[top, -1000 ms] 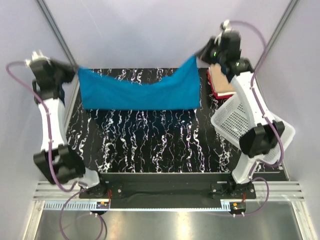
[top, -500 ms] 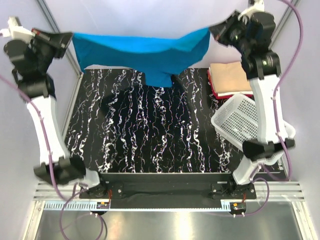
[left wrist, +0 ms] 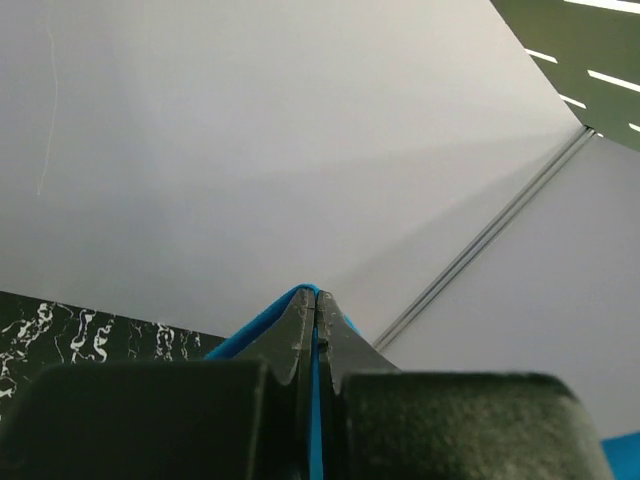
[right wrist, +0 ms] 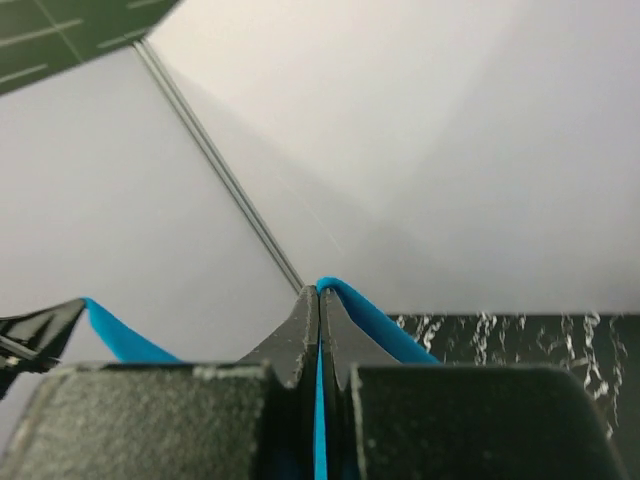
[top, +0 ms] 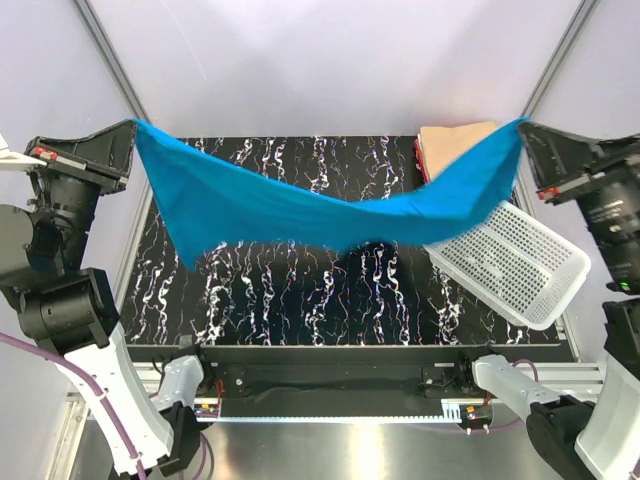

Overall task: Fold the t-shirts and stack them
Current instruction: Flatten the tshirt out

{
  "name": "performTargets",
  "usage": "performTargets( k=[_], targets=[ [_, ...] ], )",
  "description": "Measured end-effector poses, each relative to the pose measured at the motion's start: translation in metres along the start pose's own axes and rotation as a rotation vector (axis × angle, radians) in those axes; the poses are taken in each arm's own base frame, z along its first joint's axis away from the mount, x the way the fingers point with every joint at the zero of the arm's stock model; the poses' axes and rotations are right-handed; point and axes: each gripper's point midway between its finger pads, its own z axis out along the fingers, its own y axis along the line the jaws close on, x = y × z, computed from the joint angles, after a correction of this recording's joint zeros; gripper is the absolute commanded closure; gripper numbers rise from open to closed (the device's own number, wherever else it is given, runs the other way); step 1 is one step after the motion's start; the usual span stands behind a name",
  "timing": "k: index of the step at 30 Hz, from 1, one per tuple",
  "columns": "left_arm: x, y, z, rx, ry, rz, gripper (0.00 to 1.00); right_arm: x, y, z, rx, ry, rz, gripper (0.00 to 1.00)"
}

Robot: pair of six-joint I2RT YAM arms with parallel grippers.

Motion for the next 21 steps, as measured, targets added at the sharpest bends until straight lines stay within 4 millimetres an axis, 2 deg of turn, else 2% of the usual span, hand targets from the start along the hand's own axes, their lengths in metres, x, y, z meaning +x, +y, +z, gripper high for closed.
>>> performTargets(
  k=[3, 6, 9, 14, 17, 19, 21],
  targets=[
    [0.007, 0.01, 0.002, -0.034, 0.026, -0.021, 1.0, -0.018, 0.012, -0.005, -0.031, -0.048, -0.015, 1.0],
    [0.014, 0.028, 0.012, -0.076, 0.06, -0.044, 1.0, -0.012, 0.003, 0.02, -0.011, -0.018, -0.027, 1.0],
    [0.021, 0.056, 0.033, -0.129, 0.097, -0.077, 1.0, 0.01, -0.021, 0.069, 0.034, 0.053, -0.041, 1.0],
    [0.042, 0.121, 0.087, -0.205, 0.172, -0.14, 1.0, 0.07, -0.079, 0.168, 0.119, 0.2, -0.061, 1.0],
    [0.077, 0.177, 0.129, -0.272, 0.249, -0.186, 1.0, 0.115, -0.117, 0.226, 0.154, 0.277, -0.054, 1.0],
    [0.104, 0.206, 0.154, -0.306, 0.312, -0.214, 1.0, 0.141, -0.138, 0.254, 0.17, 0.31, -0.048, 1.0],
    [0.124, 0.226, 0.175, -0.319, 0.354, -0.236, 1.0, 0.155, -0.151, 0.274, 0.171, 0.312, -0.052, 1.0]
  ],
)
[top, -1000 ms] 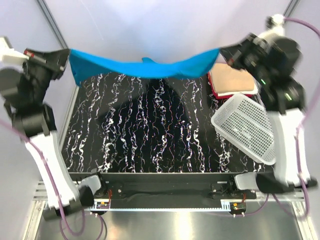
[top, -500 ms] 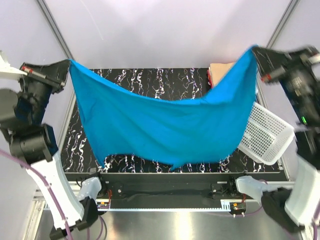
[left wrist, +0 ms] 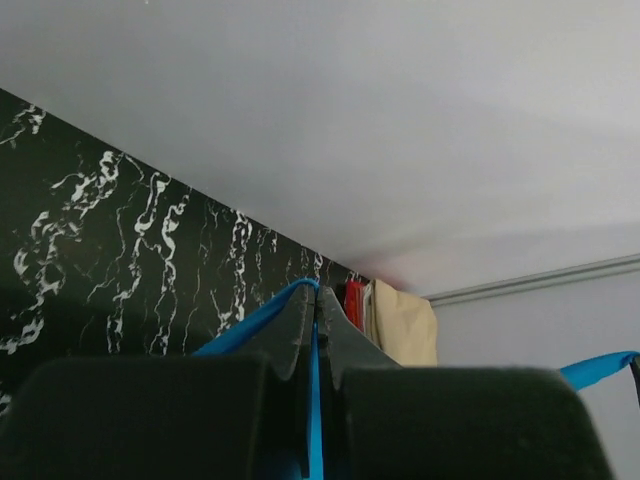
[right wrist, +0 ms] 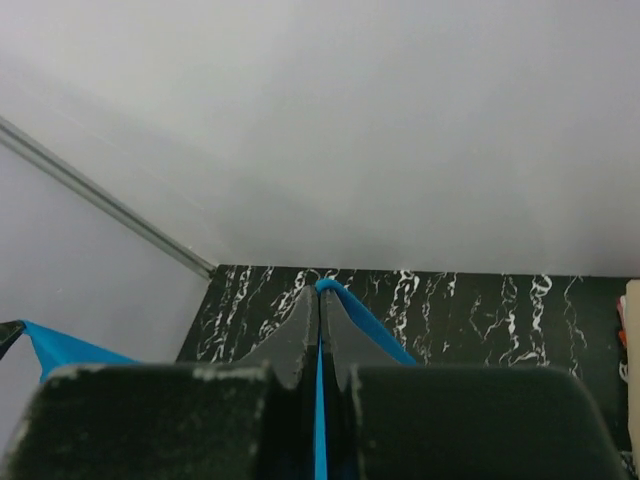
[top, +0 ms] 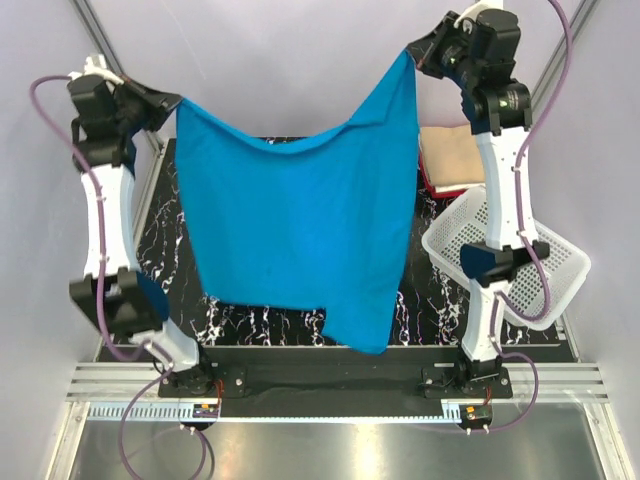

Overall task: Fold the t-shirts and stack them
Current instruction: Flatten the tshirt out

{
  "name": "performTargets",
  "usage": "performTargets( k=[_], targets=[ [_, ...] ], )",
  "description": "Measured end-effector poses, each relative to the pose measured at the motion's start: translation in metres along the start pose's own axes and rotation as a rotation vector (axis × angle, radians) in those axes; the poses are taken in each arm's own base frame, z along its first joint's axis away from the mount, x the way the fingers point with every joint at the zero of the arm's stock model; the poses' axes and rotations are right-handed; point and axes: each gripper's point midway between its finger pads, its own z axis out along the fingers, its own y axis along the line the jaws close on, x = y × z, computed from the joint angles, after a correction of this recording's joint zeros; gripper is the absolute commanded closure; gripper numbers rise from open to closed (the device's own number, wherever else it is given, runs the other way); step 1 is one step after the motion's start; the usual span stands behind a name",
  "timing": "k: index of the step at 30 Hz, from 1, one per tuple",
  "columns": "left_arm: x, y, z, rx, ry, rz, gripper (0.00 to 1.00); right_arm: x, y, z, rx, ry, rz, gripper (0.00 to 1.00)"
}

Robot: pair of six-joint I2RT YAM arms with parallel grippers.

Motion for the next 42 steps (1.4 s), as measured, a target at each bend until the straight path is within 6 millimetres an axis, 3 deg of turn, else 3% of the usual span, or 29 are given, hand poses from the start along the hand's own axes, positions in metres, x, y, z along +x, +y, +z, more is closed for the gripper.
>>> performTargets(
  k=[3, 7, 11, 13, 15, 18, 22, 24, 29, 31, 33, 35, 42],
  targets=[
    [-0.009, 0.002, 0.035, 0.016, 0.019, -0.02, 1.0, 0.002, -0.009, 0.017, 0.004, -0.017, -0.017, 1.0],
    [-0.044, -0.032, 0.045, 0.113, -0.048, -0.007, 1.0, -0.027, -0.015, 0.012, 0.005, -0.104, -0.039, 1.0],
    [-0.075, -0.088, 0.018, 0.269, -0.135, 0.044, 1.0, -0.069, -0.017, -0.021, 0.029, -0.21, -0.083, 1.0],
    [-0.08, -0.097, 0.003, 0.294, -0.161, 0.069, 1.0, -0.078, -0.012, -0.039, 0.031, -0.226, -0.098, 1.0],
    [-0.072, -0.091, -0.016, 0.275, -0.182, 0.1, 1.0, -0.079, -0.004, -0.063, 0.029, -0.22, -0.107, 1.0],
    [-0.045, -0.059, -0.04, 0.195, -0.171, 0.111, 1.0, -0.064, 0.006, -0.103, 0.015, -0.184, -0.102, 1.0],
    [-0.001, 0.018, -0.059, 0.028, -0.134, 0.085, 1.0, -0.013, 0.009, -0.149, -0.025, -0.09, -0.044, 1.0],
    [0.028, 0.069, -0.067, -0.091, -0.111, 0.052, 1.0, 0.034, -0.002, -0.16, -0.033, -0.008, 0.012, 1.0],
    [0.098, 0.181, -0.09, -0.412, -0.037, -0.006, 1.0, 0.178, -0.051, -0.18, 0.029, 0.274, 0.171, 1.0],
    [0.117, 0.21, -0.105, -0.513, -0.031, -0.015, 1.0, 0.241, -0.076, -0.19, 0.091, 0.42, 0.236, 1.0],
    [0.131, 0.234, -0.122, -0.602, -0.053, -0.021, 1.0, 0.282, -0.09, -0.205, 0.142, 0.519, 0.279, 1.0],
    [0.139, 0.252, -0.138, -0.67, -0.085, -0.025, 1.0, 0.308, -0.096, -0.224, 0.168, 0.581, 0.312, 1.0],
    [0.163, 0.292, -0.152, -0.79, -0.081, -0.101, 1.0, 0.33, -0.083, -0.252, 0.094, 0.61, 0.374, 1.0]
  ],
)
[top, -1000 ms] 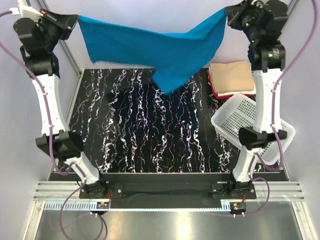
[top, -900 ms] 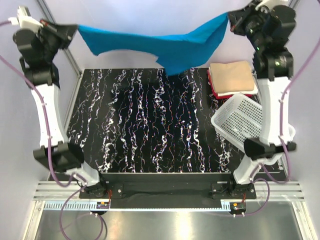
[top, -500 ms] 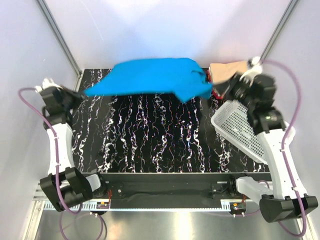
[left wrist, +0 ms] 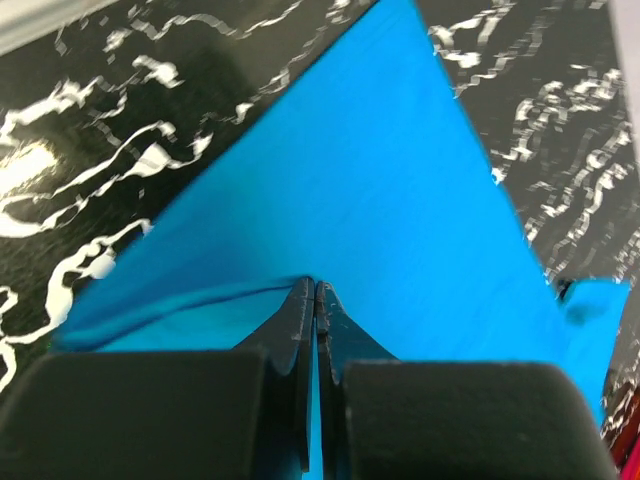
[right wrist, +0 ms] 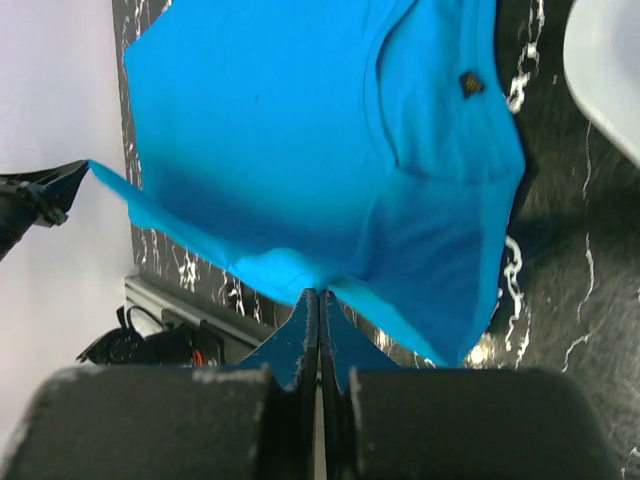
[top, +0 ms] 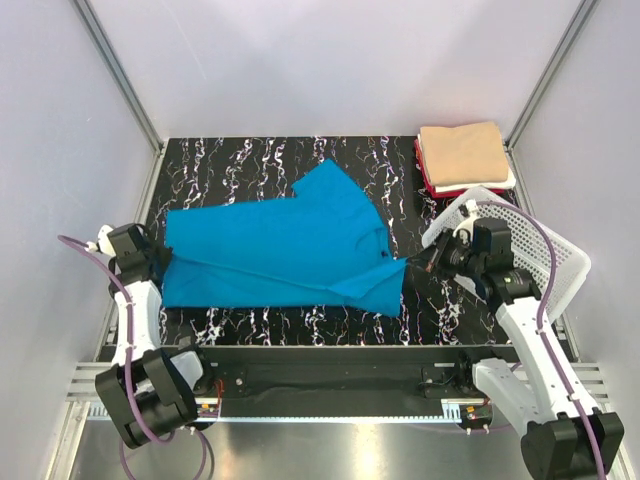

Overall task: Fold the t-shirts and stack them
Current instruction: Flatten the tshirt out

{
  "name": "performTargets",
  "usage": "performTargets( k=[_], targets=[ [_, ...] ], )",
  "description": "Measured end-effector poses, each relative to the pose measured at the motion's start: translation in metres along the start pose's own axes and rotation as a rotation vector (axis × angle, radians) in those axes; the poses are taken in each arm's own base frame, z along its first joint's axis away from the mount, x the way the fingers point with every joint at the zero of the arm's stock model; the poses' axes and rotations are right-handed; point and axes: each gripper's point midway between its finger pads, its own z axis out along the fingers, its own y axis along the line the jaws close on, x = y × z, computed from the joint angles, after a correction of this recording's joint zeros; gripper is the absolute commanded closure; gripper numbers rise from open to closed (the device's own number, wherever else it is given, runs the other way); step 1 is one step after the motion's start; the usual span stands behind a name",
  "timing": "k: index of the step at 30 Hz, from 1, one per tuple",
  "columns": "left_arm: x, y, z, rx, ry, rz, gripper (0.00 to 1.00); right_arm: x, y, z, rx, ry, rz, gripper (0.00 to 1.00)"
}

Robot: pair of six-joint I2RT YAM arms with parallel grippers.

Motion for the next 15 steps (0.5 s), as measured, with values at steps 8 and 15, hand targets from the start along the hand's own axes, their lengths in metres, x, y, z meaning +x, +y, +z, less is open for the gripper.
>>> performTargets(
  k=[8, 15],
  targets=[
    [0.002, 0.027, 0.007, -0.09, -0.008, -0.07, 1.0, 0.015, -0.004, -0.007, -0.013, -0.001, 0.017, 1.0],
    [-0.003, 0.046, 0.001, -0.18, -0.054, -0.072, 1.0, 0.012, -0.025, 0.019, 0.084, 0.077, 0.029, 1.0]
  ],
)
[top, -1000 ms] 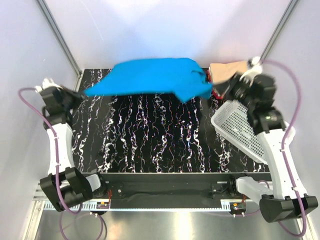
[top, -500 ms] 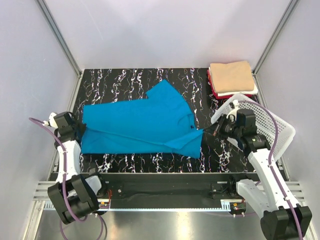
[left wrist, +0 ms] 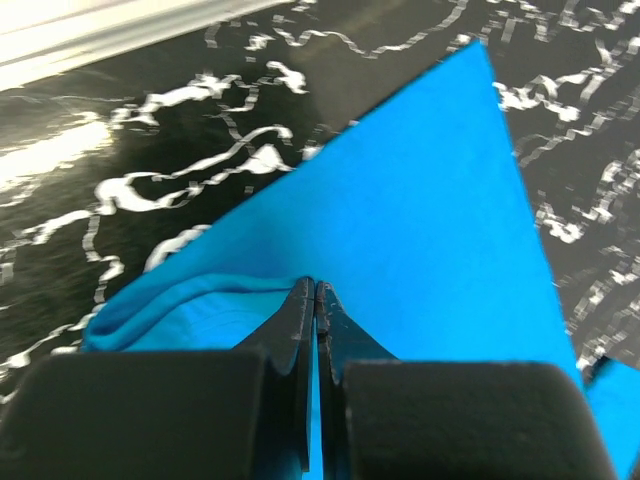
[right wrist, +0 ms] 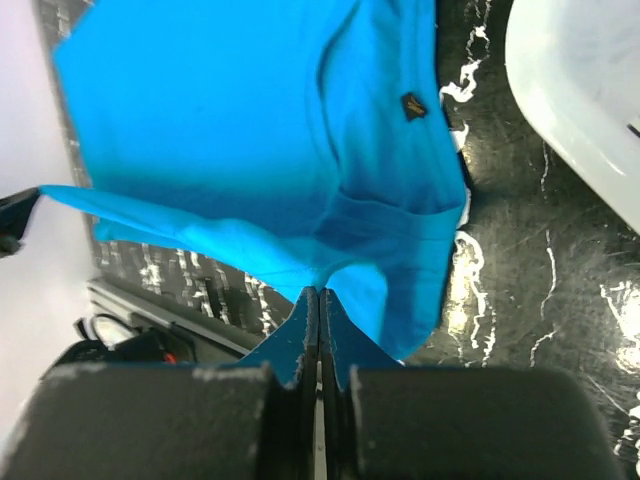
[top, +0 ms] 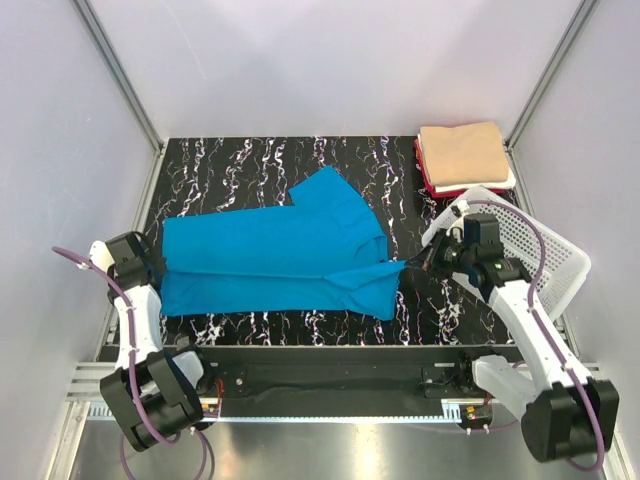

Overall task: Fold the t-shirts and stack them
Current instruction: Flatten the tshirt out

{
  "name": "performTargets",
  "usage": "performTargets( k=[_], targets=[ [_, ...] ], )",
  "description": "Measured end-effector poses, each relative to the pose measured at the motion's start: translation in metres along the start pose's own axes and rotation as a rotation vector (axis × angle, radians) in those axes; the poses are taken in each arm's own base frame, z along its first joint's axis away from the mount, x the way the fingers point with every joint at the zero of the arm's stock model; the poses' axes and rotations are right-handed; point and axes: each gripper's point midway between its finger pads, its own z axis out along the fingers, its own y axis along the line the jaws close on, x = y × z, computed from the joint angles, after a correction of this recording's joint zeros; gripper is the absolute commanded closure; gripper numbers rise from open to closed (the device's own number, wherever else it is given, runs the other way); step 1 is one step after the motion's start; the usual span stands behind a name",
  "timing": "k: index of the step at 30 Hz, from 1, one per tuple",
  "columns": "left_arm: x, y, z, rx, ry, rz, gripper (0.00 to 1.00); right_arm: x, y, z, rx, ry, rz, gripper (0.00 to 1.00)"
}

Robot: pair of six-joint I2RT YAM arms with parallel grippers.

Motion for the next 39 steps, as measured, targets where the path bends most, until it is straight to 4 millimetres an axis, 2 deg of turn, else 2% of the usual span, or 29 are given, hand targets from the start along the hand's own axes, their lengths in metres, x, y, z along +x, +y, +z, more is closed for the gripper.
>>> performTargets(
  k=[2, 6, 8, 10, 13, 15, 18, 21, 25, 28, 30, 31, 32, 35, 37, 39],
  targets=[
    [-0.001, 0.006, 0.0, -0.027, -0.006, 0.006, 1.0, 0.0, -0.002, 0.007, 0.019, 0.023, -0.01, 1.0],
    [-0.004, 0.009, -0.004, -0.043, -0.014, 0.018, 1.0, -0.006, 0.01, 0.012, 0.022, 0.028, -0.049, 1.0],
    [-0.009, 0.003, -0.009, -0.023, -0.027, 0.016, 1.0, -0.023, 0.021, 0.013, 0.019, 0.0, -0.062, 1.0],
    [-0.02, -0.012, -0.015, 0.022, -0.04, 0.01, 1.0, -0.049, 0.038, 0.014, 0.008, -0.051, -0.079, 1.0],
    [-0.047, -0.055, -0.037, 0.152, -0.066, 0.001, 1.0, -0.093, 0.071, 0.007, -0.027, -0.138, -0.114, 1.0],
    [-0.075, -0.094, -0.064, 0.279, -0.106, 0.0, 1.0, -0.125, 0.098, -0.008, -0.052, -0.222, -0.148, 1.0],
    [-0.114, -0.144, -0.115, 0.456, -0.176, 0.012, 1.0, -0.168, 0.141, -0.049, -0.098, -0.376, -0.202, 1.0],
    [-0.143, -0.182, -0.176, 0.626, -0.245, 0.021, 1.0, -0.191, 0.174, -0.092, -0.15, -0.506, -0.24, 1.0],
    [-0.162, -0.202, -0.255, 0.798, -0.323, 0.02, 1.0, -0.192, 0.195, -0.144, -0.189, -0.61, -0.262, 1.0],
    [-0.166, -0.203, -0.307, 0.886, -0.375, 0.02, 1.0, -0.18, 0.203, -0.183, -0.213, -0.663, -0.274, 1.0],
    [-0.168, -0.201, -0.341, 0.94, -0.412, 0.023, 1.0, -0.167, 0.208, -0.217, -0.233, -0.71, -0.284, 1.0],
    [-0.168, -0.2, -0.357, 0.967, -0.431, 0.026, 1.0, -0.165, 0.21, -0.223, -0.238, -0.72, -0.286, 1.0],
    [-0.167, -0.198, -0.369, 0.987, -0.449, 0.029, 1.0, -0.159, 0.211, -0.239, -0.247, -0.743, -0.289, 1.0],
    [-0.16, -0.19, -0.395, 1.025, -0.466, 0.036, 1.0, -0.143, 0.216, -0.279, -0.27, -0.802, -0.301, 1.0],
    [-0.154, -0.186, -0.402, 1.037, -0.456, 0.041, 1.0, -0.135, 0.222, -0.306, -0.296, -0.851, -0.312, 1.0],
    [-0.151, -0.186, -0.401, 1.035, -0.442, 0.043, 1.0, -0.133, 0.228, -0.324, -0.315, -0.889, -0.323, 1.0]
  ],
)
